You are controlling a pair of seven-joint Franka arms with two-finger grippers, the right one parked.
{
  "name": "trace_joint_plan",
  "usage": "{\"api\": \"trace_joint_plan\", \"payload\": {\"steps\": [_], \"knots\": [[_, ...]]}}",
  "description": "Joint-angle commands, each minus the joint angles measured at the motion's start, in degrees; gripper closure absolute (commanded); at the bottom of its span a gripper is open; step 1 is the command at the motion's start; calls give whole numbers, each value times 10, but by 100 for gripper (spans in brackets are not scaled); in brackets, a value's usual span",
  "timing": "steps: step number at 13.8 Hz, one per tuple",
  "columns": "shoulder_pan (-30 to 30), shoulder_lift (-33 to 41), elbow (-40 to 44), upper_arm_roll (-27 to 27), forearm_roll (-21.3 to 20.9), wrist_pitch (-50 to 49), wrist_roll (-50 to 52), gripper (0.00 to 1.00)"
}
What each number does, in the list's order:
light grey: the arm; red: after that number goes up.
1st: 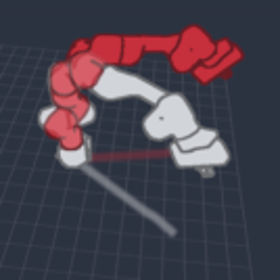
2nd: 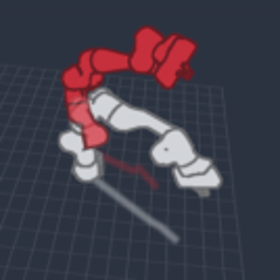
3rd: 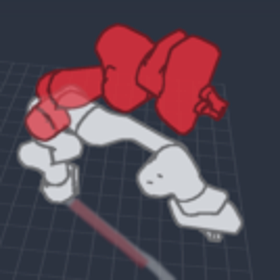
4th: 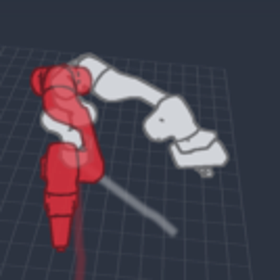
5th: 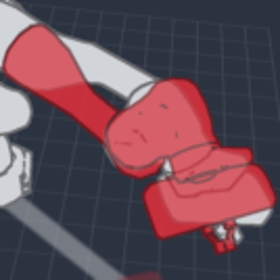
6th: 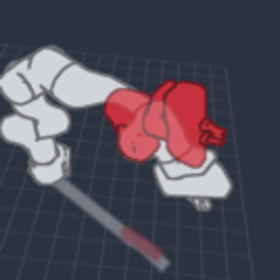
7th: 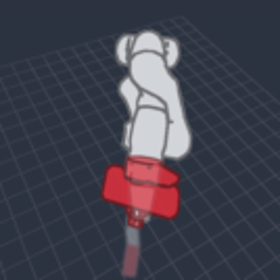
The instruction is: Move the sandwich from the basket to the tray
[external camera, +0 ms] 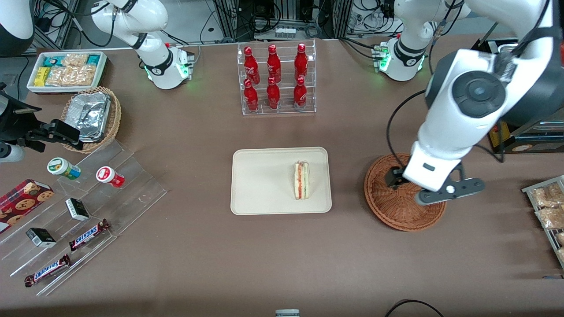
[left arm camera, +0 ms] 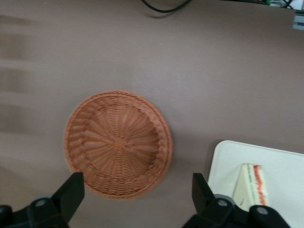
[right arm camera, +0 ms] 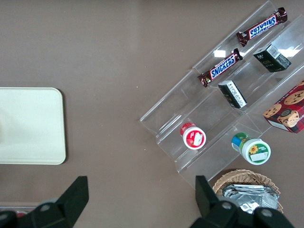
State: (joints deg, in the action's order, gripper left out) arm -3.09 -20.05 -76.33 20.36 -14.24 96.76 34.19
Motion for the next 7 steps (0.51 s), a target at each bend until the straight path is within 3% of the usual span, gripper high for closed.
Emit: {"api": "trace_joint_plan", "payload": {"steps": [1,3,6,7], "knots": [[28,34,-8,3,3,-44,-50,0],[48,61,-8,2,20,-98,-139,0],[49,114,-18,-70,100,-143,-275,0],[50,127,-24,-76,105,-157,-287,0]]}}
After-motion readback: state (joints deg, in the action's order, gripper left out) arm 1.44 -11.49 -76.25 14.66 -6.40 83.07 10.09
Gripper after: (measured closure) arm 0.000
